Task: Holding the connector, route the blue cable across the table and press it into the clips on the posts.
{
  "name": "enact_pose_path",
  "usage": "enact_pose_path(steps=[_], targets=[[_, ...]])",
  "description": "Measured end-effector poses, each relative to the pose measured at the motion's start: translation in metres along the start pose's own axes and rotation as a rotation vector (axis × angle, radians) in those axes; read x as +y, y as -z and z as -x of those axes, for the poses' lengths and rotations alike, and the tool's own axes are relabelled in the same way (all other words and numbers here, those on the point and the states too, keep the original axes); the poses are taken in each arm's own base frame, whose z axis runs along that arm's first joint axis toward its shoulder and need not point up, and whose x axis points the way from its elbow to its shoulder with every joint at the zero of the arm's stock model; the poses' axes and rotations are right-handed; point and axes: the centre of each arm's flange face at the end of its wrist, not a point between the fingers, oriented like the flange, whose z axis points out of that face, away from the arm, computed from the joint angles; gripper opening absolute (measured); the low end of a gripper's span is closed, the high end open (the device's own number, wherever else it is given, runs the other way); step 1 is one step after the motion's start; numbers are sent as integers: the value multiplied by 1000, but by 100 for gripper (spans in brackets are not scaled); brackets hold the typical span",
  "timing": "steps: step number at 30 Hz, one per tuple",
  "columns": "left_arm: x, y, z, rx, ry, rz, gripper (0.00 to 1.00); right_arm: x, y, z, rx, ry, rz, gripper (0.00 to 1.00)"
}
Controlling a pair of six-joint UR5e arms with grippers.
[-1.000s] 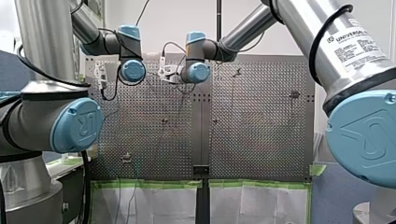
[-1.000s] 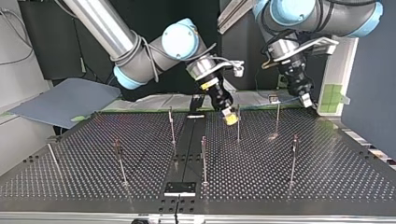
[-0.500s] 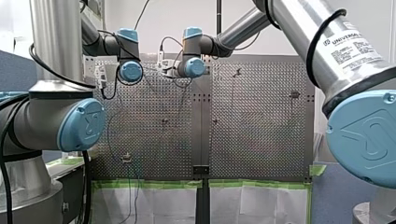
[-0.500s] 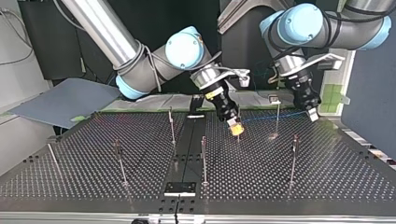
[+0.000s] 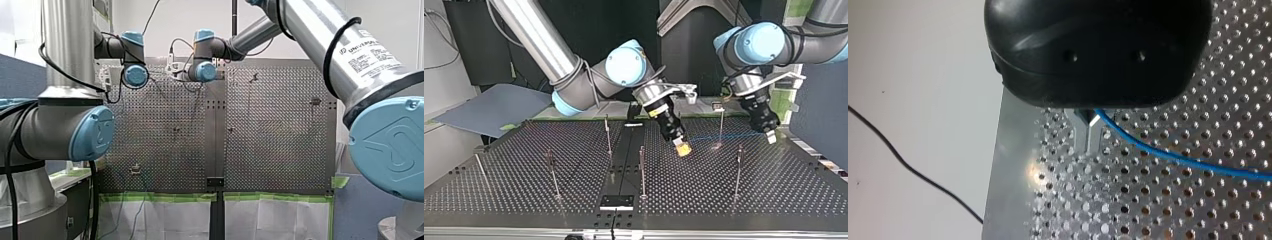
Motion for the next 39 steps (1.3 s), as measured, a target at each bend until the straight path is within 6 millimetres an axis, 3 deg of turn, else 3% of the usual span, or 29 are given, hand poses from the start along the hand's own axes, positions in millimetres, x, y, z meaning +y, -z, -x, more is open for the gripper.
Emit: enact_pose_path(steps=[7,16,39], targets=[[13,-21,-1,-21,-7,-4,0,1,-12,-14,32,1,-3,0],[9,-36,-2,-29,-5,-66,0,3,-27,-20,58,3,-3,0],[0,-36,-15,5,9,-142,0,4,-33,5,16,0,0,0]])
